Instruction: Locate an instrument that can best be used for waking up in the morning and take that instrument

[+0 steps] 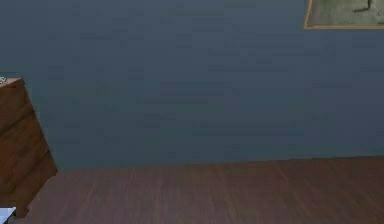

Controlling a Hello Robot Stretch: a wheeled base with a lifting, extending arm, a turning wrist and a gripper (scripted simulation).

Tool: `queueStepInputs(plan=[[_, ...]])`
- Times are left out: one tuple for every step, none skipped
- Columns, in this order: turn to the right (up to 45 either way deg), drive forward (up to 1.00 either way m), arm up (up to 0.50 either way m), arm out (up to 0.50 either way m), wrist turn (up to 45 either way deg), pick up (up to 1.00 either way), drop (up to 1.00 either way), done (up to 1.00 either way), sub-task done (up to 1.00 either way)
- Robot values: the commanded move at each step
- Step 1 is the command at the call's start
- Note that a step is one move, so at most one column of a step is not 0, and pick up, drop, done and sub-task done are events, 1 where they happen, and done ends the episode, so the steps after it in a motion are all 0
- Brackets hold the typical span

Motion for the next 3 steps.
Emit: queueStepInputs(plan=[[-12.0,0.00,0.00,0.00,0.0,0.00,0.00,0.00,0.00],[0.0,0.70,0.00,0.00,0.0,0.00,0.00,0.00,0.00],[-18.0,0.00,0.00,0.00,0.0,0.00,0.00,0.00,0.00]])
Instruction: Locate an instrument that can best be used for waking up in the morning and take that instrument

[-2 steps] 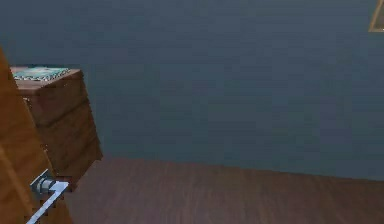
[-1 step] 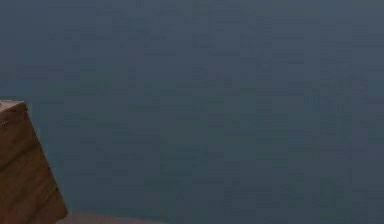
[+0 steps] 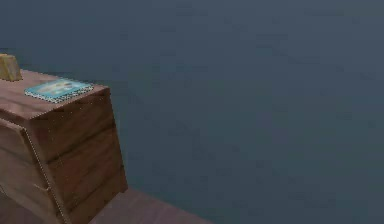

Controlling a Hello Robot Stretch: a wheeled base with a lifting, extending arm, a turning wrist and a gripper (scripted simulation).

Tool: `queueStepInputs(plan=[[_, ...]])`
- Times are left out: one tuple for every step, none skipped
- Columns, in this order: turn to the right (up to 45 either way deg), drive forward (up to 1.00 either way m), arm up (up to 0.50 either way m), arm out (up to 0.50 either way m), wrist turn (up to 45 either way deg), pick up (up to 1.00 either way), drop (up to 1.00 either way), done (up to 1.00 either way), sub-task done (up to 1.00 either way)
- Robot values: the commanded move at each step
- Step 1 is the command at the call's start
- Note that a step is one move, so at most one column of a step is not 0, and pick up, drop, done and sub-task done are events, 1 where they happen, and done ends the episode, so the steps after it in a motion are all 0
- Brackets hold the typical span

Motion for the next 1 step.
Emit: queueStepInputs(plan=[[0.0,0.25,0.00,0.00,0.0,0.00,0.00,0.00,0.00]])
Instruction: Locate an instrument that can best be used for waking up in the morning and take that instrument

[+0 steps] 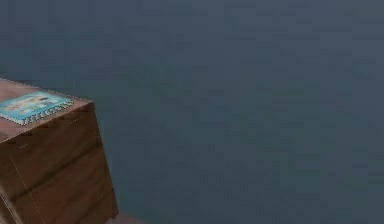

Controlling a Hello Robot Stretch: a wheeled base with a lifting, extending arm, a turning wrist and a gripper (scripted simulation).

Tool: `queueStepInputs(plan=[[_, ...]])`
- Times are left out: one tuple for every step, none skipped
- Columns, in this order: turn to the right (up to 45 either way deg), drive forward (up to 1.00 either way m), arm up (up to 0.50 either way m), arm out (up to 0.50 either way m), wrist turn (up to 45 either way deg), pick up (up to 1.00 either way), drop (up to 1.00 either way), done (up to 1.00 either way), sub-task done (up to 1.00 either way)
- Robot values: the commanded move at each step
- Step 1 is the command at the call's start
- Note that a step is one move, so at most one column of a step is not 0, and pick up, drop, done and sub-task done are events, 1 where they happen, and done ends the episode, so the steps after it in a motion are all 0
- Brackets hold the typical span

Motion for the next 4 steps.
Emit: queueStepInputs(plan=[[-45.0,0.00,0.00,0.00,0.0,0.00,0.00,0.00,0.00],[-18.0,0.00,0.00,0.00,0.0,0.00,0.00,0.00,0.00],[0.0,0.70,0.00,0.00,0.0,0.00,0.00,0.00,0.00],[-9.0,0.00,0.00,0.00,0.0,0.00,0.00,0.00,0.00]])
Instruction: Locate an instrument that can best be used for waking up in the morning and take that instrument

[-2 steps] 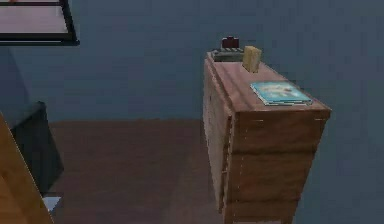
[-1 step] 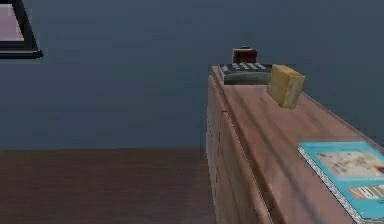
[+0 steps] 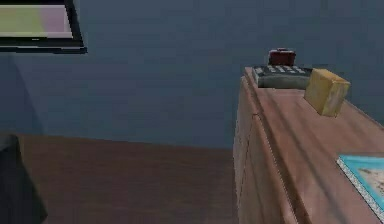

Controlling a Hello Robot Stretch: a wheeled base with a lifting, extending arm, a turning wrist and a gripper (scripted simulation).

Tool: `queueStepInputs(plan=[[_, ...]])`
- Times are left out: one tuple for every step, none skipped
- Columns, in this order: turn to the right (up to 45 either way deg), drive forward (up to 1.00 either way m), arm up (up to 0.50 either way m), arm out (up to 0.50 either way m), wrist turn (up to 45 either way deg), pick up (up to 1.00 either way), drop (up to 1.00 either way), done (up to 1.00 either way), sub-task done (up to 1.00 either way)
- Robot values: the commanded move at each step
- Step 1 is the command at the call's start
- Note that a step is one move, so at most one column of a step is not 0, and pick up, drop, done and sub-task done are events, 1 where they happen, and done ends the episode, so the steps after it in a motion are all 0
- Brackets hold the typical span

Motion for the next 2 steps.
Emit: queueStepInputs(plan=[[0.0,0.90,0.00,0.00,0.0,0.00,0.00,0.00,0.00],[-42.0,0.00,0.00,0.00,0.0,0.00,0.00,0.00,0.00]])
